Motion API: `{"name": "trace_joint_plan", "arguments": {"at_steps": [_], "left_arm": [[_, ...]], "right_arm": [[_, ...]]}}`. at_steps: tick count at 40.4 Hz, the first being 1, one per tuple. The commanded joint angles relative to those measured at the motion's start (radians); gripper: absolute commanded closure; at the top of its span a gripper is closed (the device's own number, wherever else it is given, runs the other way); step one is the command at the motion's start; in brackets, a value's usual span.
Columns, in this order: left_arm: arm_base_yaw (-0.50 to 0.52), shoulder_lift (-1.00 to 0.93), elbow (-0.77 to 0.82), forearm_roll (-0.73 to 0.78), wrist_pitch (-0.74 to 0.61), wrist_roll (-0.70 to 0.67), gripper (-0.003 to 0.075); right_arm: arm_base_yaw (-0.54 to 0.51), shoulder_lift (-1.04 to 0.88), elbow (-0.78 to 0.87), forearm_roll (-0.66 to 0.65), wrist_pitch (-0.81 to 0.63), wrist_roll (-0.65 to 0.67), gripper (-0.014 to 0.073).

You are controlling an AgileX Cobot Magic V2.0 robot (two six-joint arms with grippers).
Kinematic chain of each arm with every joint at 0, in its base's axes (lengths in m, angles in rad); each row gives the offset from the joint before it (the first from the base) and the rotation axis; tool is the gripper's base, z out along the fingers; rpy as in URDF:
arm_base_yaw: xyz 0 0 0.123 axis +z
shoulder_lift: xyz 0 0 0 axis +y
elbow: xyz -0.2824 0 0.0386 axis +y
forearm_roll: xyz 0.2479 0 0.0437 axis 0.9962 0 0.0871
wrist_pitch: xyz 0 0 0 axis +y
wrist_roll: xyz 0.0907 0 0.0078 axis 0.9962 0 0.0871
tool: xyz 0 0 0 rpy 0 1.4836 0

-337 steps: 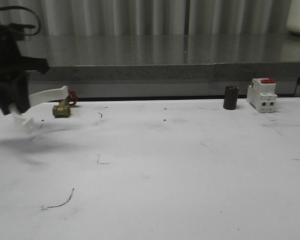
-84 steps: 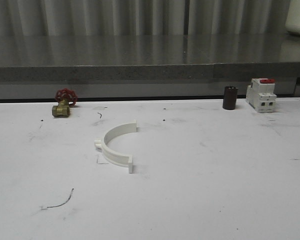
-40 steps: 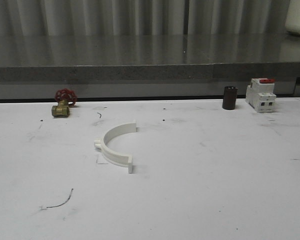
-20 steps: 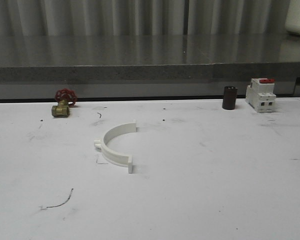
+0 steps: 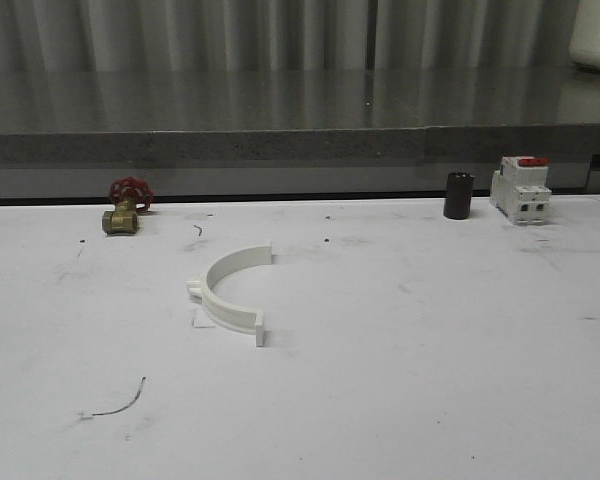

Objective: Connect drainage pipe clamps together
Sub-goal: 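Lower the right gripper and grasp the other white clamp half at its tab, then carry the clamp half toward the placed half and lower it beside it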

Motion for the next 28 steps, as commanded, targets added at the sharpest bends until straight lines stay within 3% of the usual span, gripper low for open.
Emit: {"name": "trace_joint_plan", "arguments": {"at_steps": [1,11,28], "left_arm": [[-0.009,0.010,-0.027,0.006,-0.071,0.001,0.0741],[-0.009,0.010,-0.027,0.006,-0.071,0.001,0.0741],[-0.009,0.010,-0.027,0.006,-0.071,0.001,0.0741]], "right_arm": [[0.015,-0.121,-0.026,0.000,0.016,0.009,0.0502],[0.133,-0.215,-0.025,0.000,0.061,0.125,0.0502],[0.493,-0.220,-0.023,0.000,0.035,0.353,0.0502]]}}
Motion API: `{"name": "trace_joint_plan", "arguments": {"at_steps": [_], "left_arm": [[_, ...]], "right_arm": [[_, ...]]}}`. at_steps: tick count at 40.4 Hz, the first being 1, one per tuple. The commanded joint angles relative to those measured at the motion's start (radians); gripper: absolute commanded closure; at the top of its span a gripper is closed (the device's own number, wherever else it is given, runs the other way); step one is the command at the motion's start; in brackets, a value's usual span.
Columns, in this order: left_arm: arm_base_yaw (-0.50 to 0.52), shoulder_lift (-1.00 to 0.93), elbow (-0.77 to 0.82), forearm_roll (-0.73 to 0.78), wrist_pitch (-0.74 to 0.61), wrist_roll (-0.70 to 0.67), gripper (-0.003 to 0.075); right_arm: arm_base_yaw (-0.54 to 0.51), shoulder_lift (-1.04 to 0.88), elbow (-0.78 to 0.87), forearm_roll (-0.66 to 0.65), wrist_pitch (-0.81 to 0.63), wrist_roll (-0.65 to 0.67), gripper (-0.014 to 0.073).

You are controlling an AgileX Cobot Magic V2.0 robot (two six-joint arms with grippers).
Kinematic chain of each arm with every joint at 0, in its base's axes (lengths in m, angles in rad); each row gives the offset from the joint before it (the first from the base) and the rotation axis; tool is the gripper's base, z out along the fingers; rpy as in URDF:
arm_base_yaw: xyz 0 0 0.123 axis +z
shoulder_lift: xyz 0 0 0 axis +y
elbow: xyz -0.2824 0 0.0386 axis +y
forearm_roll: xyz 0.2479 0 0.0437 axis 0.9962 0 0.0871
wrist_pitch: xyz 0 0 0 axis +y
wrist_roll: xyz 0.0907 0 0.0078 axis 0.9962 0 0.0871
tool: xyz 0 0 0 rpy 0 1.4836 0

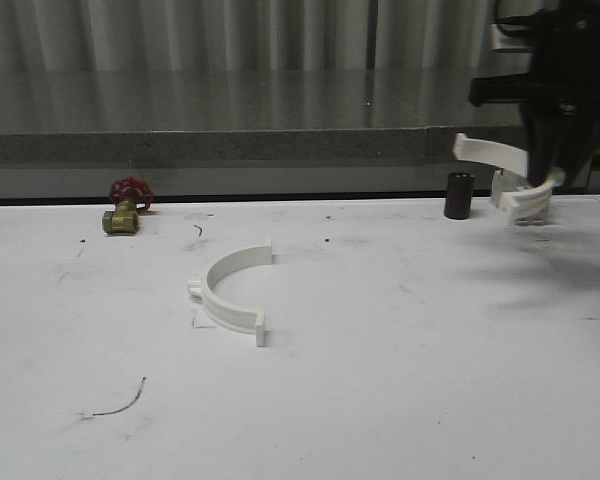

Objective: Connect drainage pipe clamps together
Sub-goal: 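Carry the clamp half toward the placed half and lower it beside it, then press the held half's tabs against the placed half's tabs to close the ring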

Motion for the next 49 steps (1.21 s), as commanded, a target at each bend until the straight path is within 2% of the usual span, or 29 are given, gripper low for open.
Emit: {"name": "trace_joint_plan", "arguments": {"at_steps": [1,11,18,26,35,49], "left_arm": [[-0.009,0.010,-0.027,0.006,-0.071,0.001,0.0741],[-0.009,0.010,-0.027,0.006,-0.071,0.001,0.0741],[-0.009,0.010,-0.027,0.006,-0.071,0.001,0.0741],[-0.009,0.010,-0.027,0.006,-0.071,0.001,0.0741],[-0.009,0.010,-0.027,0.006,-0.071,0.001,0.0741],[-0.009,0.010,-0.027,0.006,-0.071,0.001,0.0741]], "right_arm": [[0.070,-0.058,-0.023,0.000,-0.029,0.052,0.0502],[0.271,-0.012,-0.025,0.000,-0.106,0.147,0.0502],[0.341,0.039,-0.025,-0.006,-0.136,0.218,0.0502],[0.350,0.066,-0.025,0.000,-0.144,0.260,0.0502],[0.350,0.092,-0.025,0.055,-0.196,0.261,0.0502],[0.350,0.109,-0.025,0.059,-0.221,0.267,0.0502]]}}
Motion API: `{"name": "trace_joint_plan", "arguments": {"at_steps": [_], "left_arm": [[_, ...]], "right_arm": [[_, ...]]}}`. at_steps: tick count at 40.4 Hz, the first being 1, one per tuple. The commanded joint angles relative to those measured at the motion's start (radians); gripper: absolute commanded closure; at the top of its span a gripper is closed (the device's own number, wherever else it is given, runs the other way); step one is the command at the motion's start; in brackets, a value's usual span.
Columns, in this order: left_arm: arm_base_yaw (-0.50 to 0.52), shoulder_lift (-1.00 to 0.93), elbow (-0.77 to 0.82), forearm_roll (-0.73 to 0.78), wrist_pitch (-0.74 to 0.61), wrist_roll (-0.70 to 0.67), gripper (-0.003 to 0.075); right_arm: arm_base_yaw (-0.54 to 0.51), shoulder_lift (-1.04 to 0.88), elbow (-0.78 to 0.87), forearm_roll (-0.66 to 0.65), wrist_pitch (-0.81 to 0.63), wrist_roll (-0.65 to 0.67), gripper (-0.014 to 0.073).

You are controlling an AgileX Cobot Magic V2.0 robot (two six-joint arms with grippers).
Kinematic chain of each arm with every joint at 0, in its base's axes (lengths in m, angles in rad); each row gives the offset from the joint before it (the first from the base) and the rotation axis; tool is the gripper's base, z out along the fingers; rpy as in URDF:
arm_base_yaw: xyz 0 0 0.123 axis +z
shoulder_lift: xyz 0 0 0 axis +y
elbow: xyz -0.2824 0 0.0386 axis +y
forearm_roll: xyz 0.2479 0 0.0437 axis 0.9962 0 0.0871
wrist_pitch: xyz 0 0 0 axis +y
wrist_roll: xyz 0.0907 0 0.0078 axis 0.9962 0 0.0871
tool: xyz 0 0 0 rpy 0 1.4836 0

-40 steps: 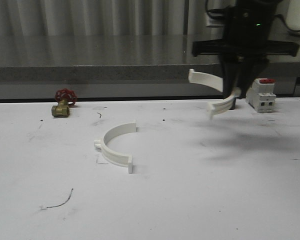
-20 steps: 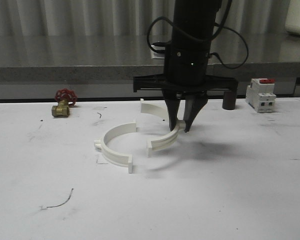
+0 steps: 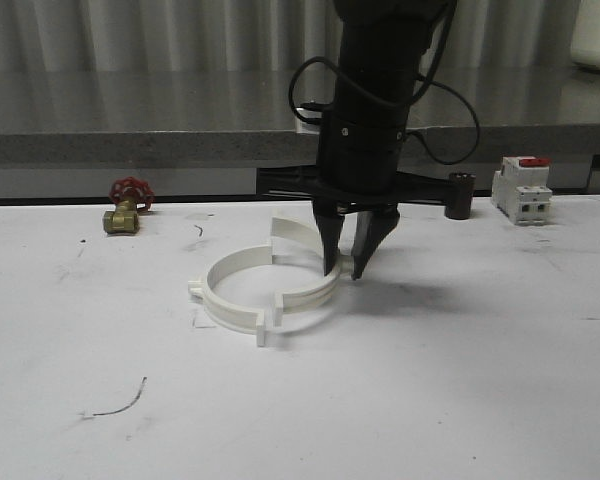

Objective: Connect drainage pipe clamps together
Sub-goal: 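Press the held half's tabs against the placed half's tabs to close the ring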

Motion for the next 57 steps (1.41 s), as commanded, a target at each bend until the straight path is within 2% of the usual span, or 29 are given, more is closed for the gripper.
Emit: {"name": "trace_joint_plan", "arguments": {"at_steps": [1,57], "left_arm": [[-0.009,0.010,-0.027,0.006,-0.071,0.001,0.0741],[-0.009,0.010,-0.027,0.006,-0.071,0.001,0.0741]], "right_arm": [[-0.001,-0.057,-0.025,0.004,-0.024,0.005,0.0502],[-0.003,-0.008,-0.025,0.017,-0.026,0.034,0.0502]]}}
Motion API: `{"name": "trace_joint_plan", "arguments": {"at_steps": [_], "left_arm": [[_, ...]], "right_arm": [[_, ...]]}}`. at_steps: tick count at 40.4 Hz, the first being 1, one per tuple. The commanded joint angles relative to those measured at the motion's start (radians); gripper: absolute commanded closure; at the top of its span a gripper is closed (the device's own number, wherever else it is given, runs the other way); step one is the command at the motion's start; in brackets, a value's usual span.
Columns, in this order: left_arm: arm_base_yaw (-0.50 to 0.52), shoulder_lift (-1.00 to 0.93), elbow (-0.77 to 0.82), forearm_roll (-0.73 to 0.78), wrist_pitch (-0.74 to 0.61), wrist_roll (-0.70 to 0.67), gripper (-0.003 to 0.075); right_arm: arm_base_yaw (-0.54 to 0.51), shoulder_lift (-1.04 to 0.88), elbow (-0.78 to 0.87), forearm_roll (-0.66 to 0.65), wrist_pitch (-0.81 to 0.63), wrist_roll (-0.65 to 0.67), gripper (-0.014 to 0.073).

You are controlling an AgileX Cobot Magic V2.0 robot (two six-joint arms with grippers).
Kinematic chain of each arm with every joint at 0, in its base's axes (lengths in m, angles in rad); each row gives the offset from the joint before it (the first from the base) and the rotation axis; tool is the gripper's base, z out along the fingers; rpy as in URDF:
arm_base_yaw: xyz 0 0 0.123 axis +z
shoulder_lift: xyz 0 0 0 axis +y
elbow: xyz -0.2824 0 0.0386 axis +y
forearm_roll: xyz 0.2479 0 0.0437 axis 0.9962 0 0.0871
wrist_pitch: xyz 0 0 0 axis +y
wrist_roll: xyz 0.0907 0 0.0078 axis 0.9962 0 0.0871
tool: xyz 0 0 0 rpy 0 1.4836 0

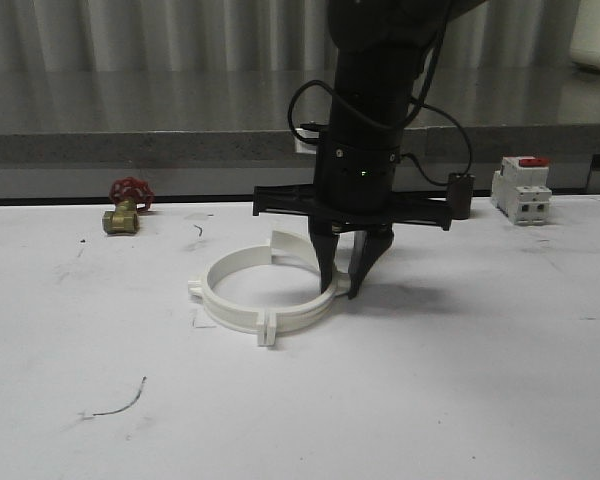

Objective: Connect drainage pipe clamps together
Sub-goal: 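Press the held half's tabs against the placed half's tabs to close the ring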

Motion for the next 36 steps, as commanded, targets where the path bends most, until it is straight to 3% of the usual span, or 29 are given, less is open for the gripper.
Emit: {"name": "trace_joint_plan", "arguments": {"at_steps": [1,36], "left_arm": [[-0.009,0.010,-0.027,0.006,-0.071,0.001,0.0741],[-0.009,0.010,-0.027,0.006,-0.071,0.001,0.0741]], "right_arm": [[-0.003,-0.052,-0.024,0.003,-0.013,0.006,0.0502],[-0.004,-0.066,-0.024,0.002,-0.024,0.025,0.0502]]}}
